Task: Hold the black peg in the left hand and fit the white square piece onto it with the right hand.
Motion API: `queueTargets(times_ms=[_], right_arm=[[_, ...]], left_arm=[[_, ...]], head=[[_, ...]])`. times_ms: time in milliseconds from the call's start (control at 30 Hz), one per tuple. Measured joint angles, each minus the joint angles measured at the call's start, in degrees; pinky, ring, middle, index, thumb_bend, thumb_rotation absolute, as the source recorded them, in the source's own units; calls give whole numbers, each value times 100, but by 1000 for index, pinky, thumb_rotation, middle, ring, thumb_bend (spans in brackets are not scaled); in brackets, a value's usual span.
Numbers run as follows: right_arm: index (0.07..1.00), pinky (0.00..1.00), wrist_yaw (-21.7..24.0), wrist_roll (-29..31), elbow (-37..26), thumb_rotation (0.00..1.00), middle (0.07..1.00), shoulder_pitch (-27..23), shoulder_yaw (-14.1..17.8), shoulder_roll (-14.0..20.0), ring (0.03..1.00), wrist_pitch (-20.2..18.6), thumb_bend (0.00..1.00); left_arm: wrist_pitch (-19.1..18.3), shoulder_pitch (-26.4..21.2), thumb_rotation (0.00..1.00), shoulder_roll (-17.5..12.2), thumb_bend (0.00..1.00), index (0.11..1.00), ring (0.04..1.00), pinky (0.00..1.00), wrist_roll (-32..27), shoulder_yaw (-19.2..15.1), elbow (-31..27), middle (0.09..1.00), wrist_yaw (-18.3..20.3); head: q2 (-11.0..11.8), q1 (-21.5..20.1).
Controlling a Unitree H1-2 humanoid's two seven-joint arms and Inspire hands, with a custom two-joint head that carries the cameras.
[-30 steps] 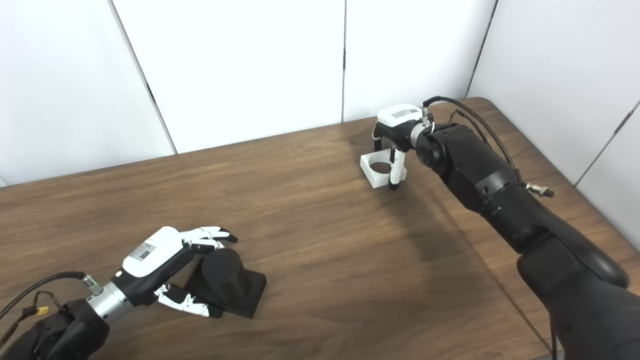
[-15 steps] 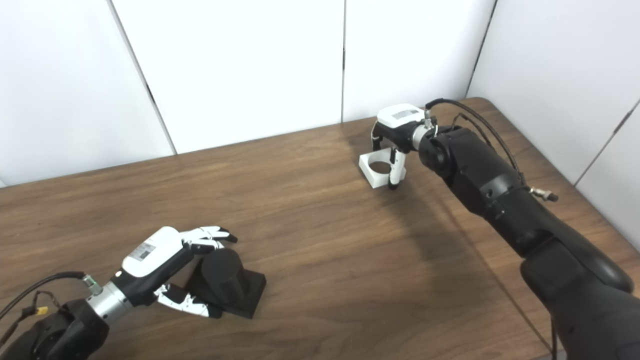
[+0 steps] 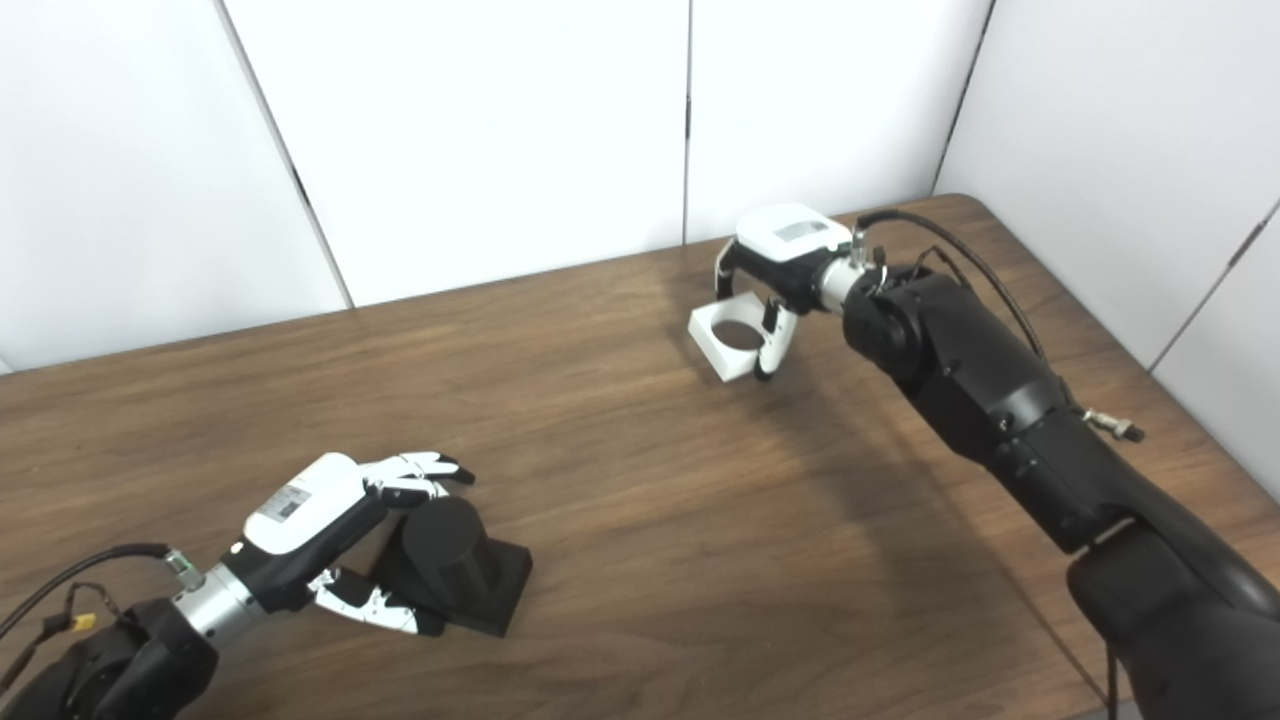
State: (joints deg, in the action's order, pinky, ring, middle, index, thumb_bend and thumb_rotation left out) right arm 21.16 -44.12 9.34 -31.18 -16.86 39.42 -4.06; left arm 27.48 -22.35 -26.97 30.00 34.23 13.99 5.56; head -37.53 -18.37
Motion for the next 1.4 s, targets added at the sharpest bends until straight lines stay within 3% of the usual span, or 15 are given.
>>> queueTargets(times_ms=[400, 1067, 1400], right_arm=[[480, 753, 273, 454, -926, 130, 782, 43, 209, -26, 833, 200, 524], [479, 719, 1196, 849, -2301, 132, 787, -35, 114, -473, 830, 229, 523], [478, 708, 1530, 1014, -2587, 132, 782, -39, 24, -665, 821, 232, 524]], left_arm=[[0, 3, 58, 15, 525, 487, 876, 726, 2, -34, 0, 834, 33], [-6, 1, 62, 190, 525, 488, 888, 730, 125, -233, -2, 848, 319], [-18, -1, 62, 290, 525, 489, 888, 726, 202, -312, -4, 847, 400]], head=[[-62, 140], [-255, 879], [-352, 1257]])
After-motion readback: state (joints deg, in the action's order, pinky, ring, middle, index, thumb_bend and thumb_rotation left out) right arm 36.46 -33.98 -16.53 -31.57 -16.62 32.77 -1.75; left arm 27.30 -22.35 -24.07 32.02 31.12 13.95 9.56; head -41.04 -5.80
